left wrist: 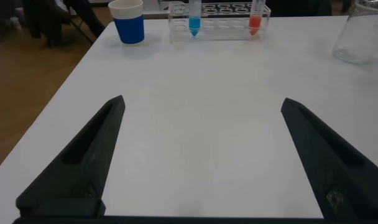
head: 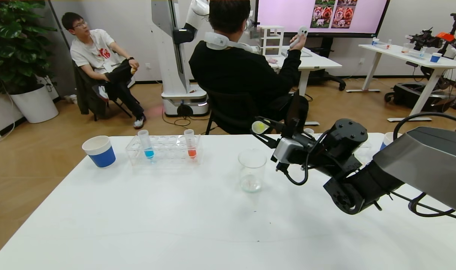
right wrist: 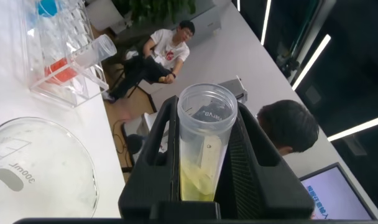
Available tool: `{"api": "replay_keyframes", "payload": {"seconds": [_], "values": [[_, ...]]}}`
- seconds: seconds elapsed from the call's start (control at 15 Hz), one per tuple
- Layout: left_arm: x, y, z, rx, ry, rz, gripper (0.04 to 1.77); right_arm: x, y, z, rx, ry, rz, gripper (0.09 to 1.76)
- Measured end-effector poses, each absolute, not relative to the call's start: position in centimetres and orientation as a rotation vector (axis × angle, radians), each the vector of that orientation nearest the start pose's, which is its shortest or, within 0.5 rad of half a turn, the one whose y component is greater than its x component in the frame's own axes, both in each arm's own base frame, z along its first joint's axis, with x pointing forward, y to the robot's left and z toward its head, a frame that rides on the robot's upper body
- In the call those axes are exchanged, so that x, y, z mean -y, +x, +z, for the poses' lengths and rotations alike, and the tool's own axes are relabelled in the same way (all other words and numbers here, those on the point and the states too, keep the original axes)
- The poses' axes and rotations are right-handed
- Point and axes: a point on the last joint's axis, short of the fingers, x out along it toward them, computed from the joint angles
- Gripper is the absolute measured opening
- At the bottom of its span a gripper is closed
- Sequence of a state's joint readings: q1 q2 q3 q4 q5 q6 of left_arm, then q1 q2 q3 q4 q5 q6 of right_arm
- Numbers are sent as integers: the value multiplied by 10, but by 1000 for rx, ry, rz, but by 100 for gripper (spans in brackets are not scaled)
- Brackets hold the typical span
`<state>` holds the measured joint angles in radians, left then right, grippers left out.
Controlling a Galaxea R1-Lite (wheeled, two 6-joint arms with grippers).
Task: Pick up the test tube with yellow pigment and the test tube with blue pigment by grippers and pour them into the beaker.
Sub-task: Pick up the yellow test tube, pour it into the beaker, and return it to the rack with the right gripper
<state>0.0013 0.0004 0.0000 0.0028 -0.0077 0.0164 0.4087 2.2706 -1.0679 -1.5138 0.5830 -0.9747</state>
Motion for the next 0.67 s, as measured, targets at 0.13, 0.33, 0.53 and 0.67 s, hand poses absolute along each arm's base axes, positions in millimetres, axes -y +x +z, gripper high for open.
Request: {"api": "replay_keyframes", "payload": {"seconds": [0.13, 0.33, 0.53, 0.67], "values": [[0, -23, 75, -4, 17, -6, 175, -182, 384, 125, 828, -944, 763, 50], [0, -23, 75, -4, 17, -6, 175, -184, 392, 129, 939, -1008, 791, 50], [0, -23, 75, -4, 17, -6, 175, -180, 397, 124, 978, -1056, 801, 50], [0, -23, 75, -4, 17, -6, 175, -177, 400, 121, 994, -1072, 811, 50]]}}
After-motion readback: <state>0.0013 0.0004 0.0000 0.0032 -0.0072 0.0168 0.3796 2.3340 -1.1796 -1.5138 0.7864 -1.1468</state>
